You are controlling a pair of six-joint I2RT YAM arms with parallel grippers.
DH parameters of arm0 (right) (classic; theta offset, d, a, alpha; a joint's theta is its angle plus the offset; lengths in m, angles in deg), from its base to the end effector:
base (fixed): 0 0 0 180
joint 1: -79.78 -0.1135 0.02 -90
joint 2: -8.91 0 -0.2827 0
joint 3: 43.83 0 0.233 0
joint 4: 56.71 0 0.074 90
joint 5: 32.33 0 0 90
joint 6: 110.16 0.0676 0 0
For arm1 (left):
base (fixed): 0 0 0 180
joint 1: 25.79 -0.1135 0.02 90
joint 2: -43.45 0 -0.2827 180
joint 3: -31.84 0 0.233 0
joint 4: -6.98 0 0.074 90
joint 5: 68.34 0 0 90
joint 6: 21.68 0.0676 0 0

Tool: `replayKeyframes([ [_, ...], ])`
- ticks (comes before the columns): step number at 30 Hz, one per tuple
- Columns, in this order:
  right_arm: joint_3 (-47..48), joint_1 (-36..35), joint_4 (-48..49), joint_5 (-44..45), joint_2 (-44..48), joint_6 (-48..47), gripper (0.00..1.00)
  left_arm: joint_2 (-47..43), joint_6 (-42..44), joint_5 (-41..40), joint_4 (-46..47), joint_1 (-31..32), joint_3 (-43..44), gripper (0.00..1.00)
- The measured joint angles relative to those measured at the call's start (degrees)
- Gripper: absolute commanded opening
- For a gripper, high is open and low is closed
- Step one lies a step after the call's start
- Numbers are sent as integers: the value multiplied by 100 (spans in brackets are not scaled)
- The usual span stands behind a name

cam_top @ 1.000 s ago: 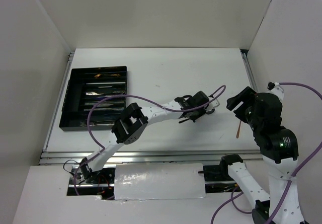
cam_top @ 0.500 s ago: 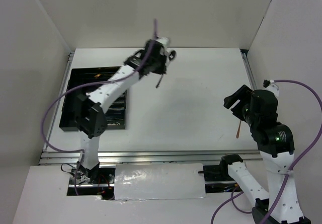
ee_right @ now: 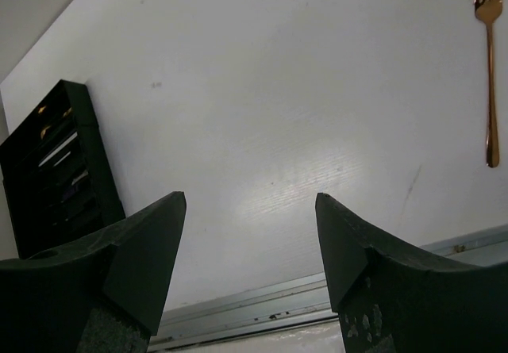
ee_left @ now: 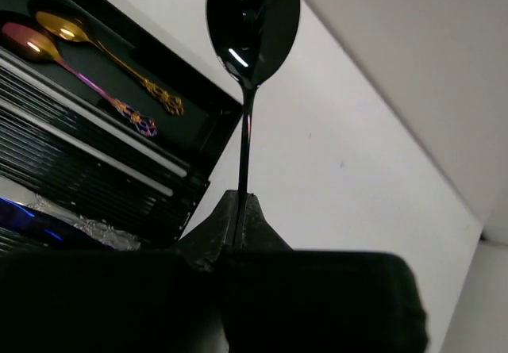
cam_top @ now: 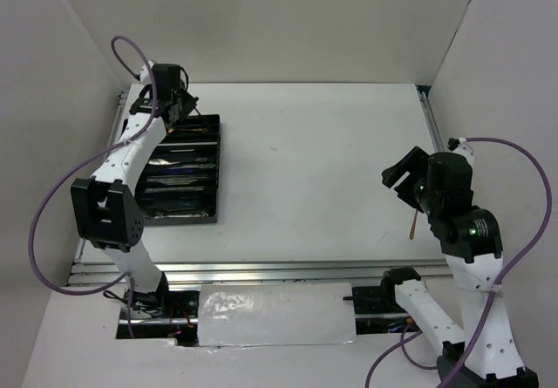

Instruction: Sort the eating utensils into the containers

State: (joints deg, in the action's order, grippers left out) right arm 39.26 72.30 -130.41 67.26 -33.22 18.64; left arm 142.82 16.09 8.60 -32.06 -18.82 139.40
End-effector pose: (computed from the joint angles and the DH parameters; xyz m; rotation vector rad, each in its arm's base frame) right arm 0.1052 0.0025 0.3798 0.6737 2.0392 0.2948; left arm 0.4155 -0.0354 0.3539 -0.9395 1.8971 -0.3819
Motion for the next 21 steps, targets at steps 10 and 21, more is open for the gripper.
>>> replayKeyframes([
  [10, -212, 0, 50, -297, -282, 52, 74, 369, -2363, -1287, 544, -389, -190, 0],
  [21, -68, 0, -149, -280, -608, 24, 75, 1679, -3976, -1602, 459, -688, 341, 0],
])
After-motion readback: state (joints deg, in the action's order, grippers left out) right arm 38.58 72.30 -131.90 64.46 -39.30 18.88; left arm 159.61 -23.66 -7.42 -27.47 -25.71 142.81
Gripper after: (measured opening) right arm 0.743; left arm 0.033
